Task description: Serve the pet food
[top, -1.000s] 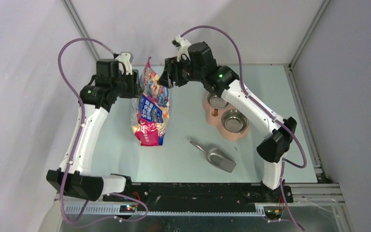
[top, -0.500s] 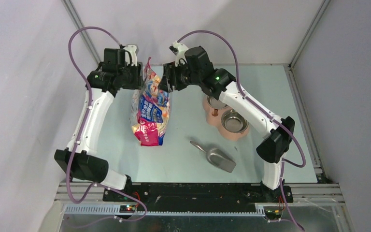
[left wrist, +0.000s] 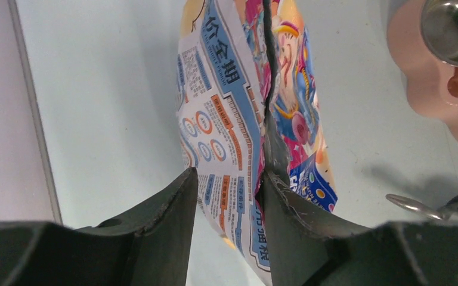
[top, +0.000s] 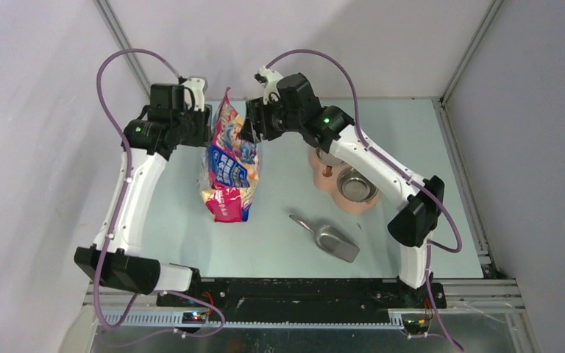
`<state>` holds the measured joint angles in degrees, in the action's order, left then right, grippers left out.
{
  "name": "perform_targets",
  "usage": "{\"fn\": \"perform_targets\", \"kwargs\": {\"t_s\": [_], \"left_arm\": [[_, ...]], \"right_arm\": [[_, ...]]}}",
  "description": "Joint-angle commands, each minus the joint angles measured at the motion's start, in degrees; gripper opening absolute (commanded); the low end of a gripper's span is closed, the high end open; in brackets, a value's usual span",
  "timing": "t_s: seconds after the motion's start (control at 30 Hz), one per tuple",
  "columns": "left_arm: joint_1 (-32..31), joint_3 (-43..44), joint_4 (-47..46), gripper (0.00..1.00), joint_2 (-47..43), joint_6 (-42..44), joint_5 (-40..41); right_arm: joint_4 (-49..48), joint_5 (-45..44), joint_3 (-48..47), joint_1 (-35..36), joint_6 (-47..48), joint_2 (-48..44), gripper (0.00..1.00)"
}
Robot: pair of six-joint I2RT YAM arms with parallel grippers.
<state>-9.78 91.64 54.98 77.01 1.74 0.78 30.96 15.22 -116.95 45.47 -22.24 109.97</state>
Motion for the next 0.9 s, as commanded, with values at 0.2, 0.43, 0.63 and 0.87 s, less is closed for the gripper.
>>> {"fn": "perform_targets", "kwargs": {"t_s": [0.2,0.43,0.63,0.87], "left_arm": [[0.20,11.83,0.89,0.49,11.94,0.00,-5.30],[-0.17,7.60,1.99,0.50,8.98,0.45,-3.50],[-0.24,-0.53,4.00,0.49,1.18,2.34,0.63],[-0.24,-5.71,5.26,0.49,-3.12,3.35,-1.79]], "right_arm": [[-1.38,-1.73,-0.43,0.93,1.55,-1.11,0.61],[-1.35,-2.04,0.48,0.62,1.89,-1.49,0.61],[-1.25,-1.07,-0.27,0.57,0.80,-0.42,0.61],[-1.25,-0.90,-1.13,0.94,0.64,0.37,0.61]]}}
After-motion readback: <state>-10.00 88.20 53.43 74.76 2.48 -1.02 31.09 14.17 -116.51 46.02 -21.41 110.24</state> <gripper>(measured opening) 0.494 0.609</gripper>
